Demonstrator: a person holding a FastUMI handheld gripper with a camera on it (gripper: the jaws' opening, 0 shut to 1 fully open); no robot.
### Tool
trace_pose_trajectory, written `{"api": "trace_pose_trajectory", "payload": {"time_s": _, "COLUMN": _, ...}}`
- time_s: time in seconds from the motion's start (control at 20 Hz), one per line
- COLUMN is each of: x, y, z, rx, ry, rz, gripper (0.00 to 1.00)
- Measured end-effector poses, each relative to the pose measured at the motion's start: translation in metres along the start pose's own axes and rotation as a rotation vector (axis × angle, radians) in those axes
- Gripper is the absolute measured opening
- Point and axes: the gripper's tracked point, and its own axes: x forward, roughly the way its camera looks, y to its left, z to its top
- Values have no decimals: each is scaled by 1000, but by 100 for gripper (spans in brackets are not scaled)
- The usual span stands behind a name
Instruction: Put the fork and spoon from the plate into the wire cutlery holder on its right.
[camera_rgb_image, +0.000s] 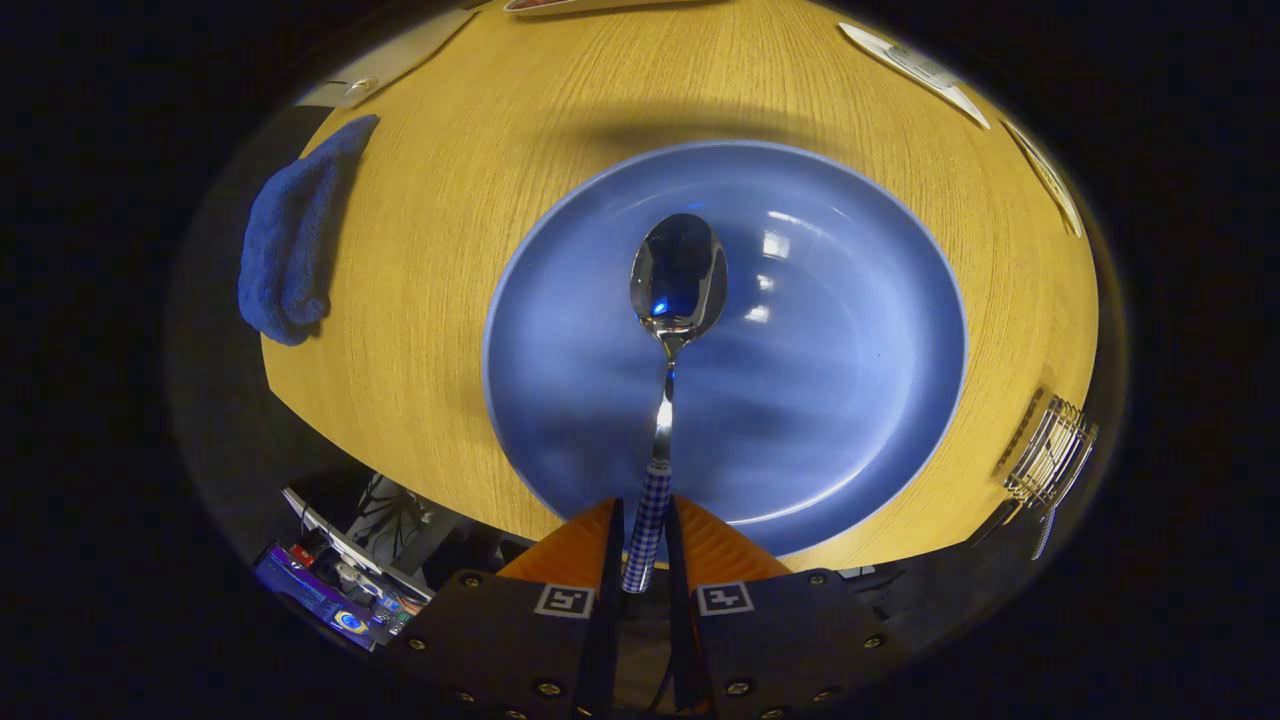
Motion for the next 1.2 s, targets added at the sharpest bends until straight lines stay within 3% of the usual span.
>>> {"api": "trace_pose_trajectory", "payload": {"time_s": 0.15, "x": -3, "y": -1, "z": -2, "rx": 3, "ry": 6, "rz": 9, "gripper": 23}}
{"api": "trace_pose_trajectory", "payload": {"time_s": 0.2, "x": -4, "y": -3, "z": -4, "rx": -15, "ry": 30, "rz": 13, "gripper": 12}}
{"api": "trace_pose_trajectory", "payload": {"time_s": 0.3, "x": -9, "y": -7, "z": -4, "rx": -43, "ry": 23, "rz": 14, "gripper": 12}}
{"api": "trace_pose_trajectory", "payload": {"time_s": 0.35, "x": -11, "y": -13, "z": -5, "rx": -75, "ry": 33, "rz": -8, "gripper": 2}}
{"api": "trace_pose_trajectory", "payload": {"time_s": 0.75, "x": -76, "y": -82, "z": -53, "rx": -215, "ry": 111, "rz": -81, "gripper": 2}}
{"api": "trace_pose_trajectory", "payload": {"time_s": 1.2, "x": -105, "y": -157, "z": -117, "rx": -172, "ry": 167, "rz": -78, "gripper": 2}}
